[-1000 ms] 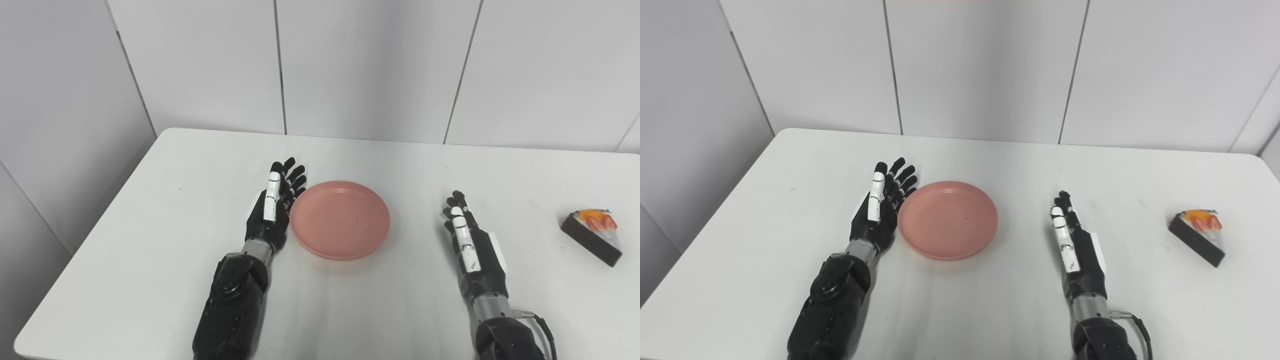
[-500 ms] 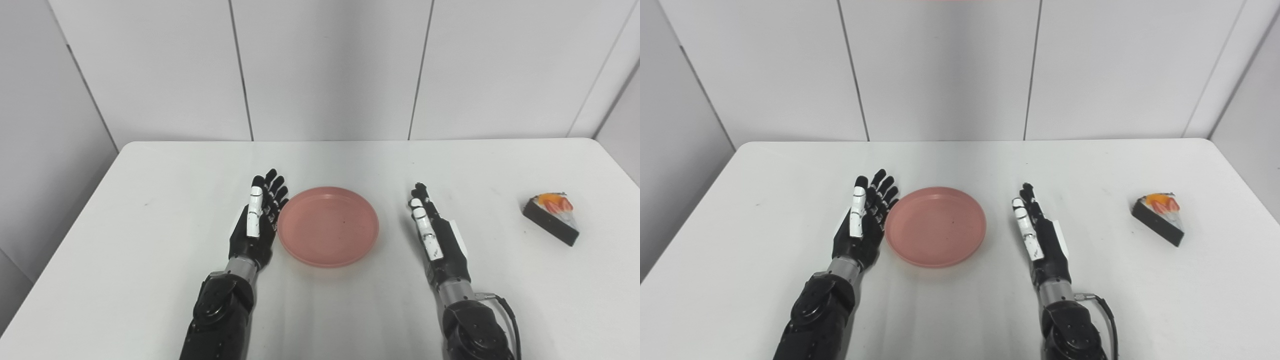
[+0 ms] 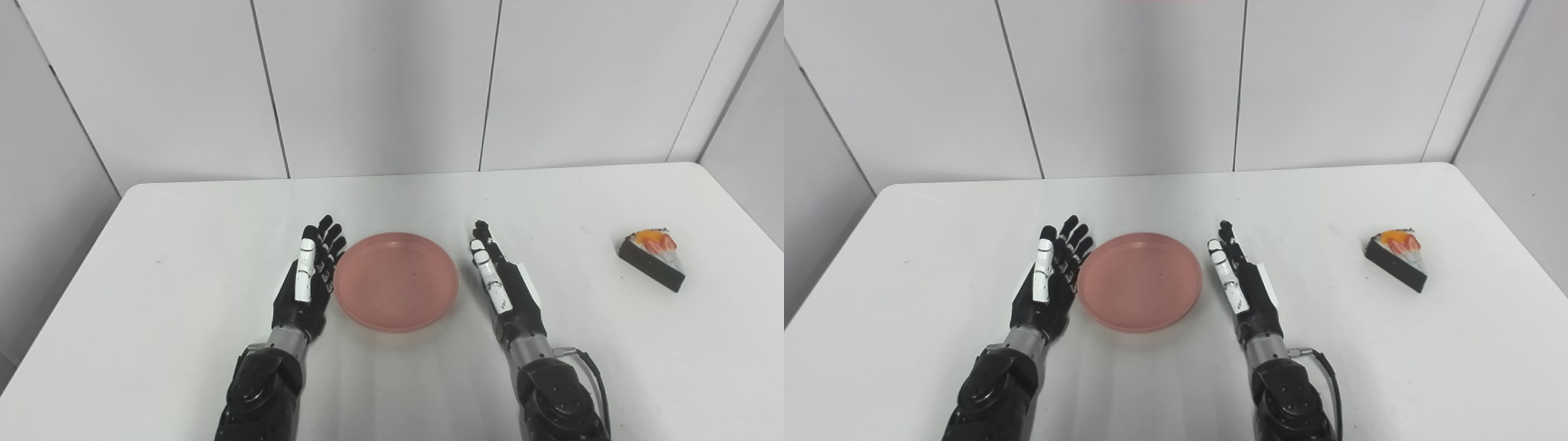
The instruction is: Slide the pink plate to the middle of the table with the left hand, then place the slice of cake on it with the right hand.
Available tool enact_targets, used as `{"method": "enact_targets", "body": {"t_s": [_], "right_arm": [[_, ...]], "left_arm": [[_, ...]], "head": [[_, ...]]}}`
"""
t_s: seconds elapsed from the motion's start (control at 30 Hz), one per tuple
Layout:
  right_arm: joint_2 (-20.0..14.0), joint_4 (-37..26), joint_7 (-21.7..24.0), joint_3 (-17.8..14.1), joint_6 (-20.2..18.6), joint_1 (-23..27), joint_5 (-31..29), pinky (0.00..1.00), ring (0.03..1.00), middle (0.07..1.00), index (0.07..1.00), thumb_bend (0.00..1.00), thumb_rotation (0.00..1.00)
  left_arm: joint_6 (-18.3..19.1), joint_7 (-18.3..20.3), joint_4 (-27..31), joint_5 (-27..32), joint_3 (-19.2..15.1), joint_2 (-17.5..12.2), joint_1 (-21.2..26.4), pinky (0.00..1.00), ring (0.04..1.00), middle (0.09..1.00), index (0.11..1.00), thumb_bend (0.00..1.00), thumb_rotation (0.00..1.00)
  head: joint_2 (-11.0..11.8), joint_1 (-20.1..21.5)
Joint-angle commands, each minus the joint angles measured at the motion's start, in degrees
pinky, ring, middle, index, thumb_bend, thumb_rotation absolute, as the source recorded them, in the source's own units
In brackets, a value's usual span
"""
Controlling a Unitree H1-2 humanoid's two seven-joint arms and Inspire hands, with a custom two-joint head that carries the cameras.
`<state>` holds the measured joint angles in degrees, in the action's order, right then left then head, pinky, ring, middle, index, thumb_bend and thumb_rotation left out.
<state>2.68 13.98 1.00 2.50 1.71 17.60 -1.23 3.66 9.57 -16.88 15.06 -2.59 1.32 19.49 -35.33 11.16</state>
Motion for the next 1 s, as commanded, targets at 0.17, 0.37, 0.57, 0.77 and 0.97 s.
{"method": "enact_targets", "body": {"t_s": [0.17, 0.37, 0.57, 0.77, 0.97], "right_arm": [[0.87, 0.59, 0.01, 0.18, 3.23, 1.04, 0.06, 1.0, 0.984, 0.98, 0.972, 0.51, 0.89], [-0.24, 0.29, -1.44, -0.52, 5.09, 2.32, 1.51, 0.98, 0.963, 0.968, 0.97, 0.57, 0.9], [-2.0, -2.55, -4.36, -3.09, 3.3, 5.02, 2.97, 0.96, 0.963, 0.954, 0.95, 0.57, 0.84], [-8.11, -6.21, -8.37, -2.92, -0.68, 8.16, 14.46, 0.87, 0.903, 0.904, 0.901, 0.57, 0.69], [-12.56, -9.85, -7.57, -4.47, -6.93, 9.93, 17.14, 0.84, 0.88, 0.878, 0.887, 0.66, 0.52]], "left_arm": [[1.6, -1.11, -0.76, -0.93, 0.32, 0.29, 0.26, 1.0, 1.0, 0.991, 0.989, 0.67, 1.0], [-1.3, -0.12, -2.49, -1.75, 0.71, -0.77, 0.6, 1.0, 1.0, 0.998, 0.997, 0.67, 1.0], [-3.9, 1.4, -4.47, -1.58, 0.38, -1.49, 1.02, 1.0, 1.0, 1.0, 1.0, 0.67, 1.0], [-4.56, 1.8, -5.27, -1.52, 0.29, -1.89, 1.27, 1.0, 1.0, 1.0, 1.0, 0.67, 1.0], [-4.52, 3.21, -5.78, -0.59, -0.16, -2.68, 1.47, 1.0, 1.0, 1.0, 1.0, 0.68, 1.0]], "head": [[0.13, 0.71], [0.57, 2.13], [0.92, 3.37], [1.42, 5.34], [1.98, 8.43]]}}
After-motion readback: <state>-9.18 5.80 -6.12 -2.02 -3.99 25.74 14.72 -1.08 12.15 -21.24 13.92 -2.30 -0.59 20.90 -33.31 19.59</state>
